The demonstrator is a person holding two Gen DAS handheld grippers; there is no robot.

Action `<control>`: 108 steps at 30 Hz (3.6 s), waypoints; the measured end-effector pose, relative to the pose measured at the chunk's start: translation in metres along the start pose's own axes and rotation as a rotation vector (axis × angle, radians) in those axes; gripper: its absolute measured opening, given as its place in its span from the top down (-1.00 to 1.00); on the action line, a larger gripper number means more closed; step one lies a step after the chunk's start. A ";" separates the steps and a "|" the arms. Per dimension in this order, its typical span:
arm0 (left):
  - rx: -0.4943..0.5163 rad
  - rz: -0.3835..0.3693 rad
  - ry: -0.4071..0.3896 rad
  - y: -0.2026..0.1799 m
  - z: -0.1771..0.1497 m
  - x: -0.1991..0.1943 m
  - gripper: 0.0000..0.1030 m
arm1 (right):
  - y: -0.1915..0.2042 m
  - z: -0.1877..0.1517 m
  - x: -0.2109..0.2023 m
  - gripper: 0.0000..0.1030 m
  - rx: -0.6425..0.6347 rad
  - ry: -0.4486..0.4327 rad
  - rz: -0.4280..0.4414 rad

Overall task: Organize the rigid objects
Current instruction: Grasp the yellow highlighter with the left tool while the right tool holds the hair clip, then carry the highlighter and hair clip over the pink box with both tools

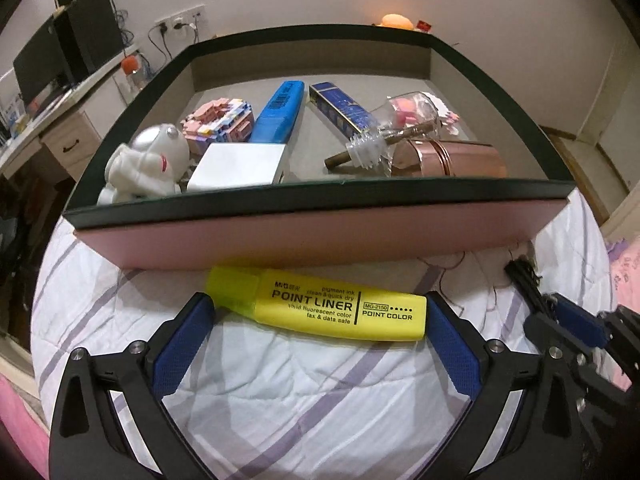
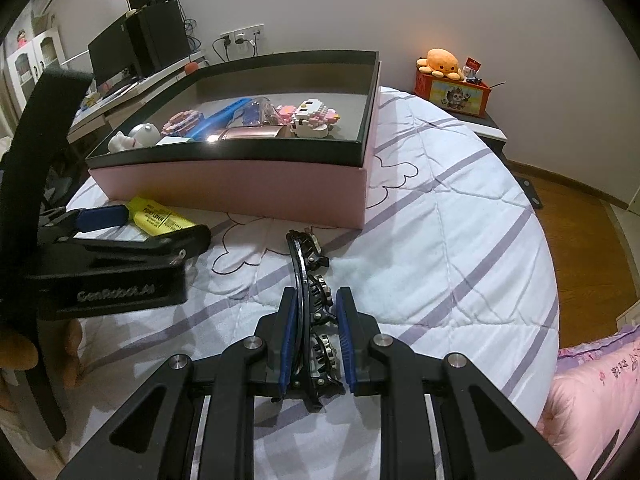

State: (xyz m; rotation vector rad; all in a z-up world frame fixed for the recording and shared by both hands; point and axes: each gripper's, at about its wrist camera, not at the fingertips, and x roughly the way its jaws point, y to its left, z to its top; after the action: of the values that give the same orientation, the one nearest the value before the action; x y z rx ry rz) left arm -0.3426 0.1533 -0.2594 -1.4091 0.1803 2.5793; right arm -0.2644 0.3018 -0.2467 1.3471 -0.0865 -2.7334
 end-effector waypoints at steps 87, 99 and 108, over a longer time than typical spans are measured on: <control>0.053 -0.131 -0.234 0.049 -0.028 -0.134 0.48 | 0.055 0.028 -0.074 0.61 -0.022 -0.195 0.170; 0.140 -0.111 -0.319 0.034 0.017 -0.155 0.48 | 0.057 0.077 -0.088 0.61 -0.072 -0.274 0.135; 0.147 -0.062 -0.281 0.033 0.065 -0.122 0.48 | 0.039 0.119 -0.064 0.61 -0.073 -0.255 0.092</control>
State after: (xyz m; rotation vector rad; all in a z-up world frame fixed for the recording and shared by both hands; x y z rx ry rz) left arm -0.3386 0.1199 -0.1211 -0.9757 0.2720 2.6155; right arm -0.3181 0.2711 -0.1204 0.9472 -0.0636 -2.7847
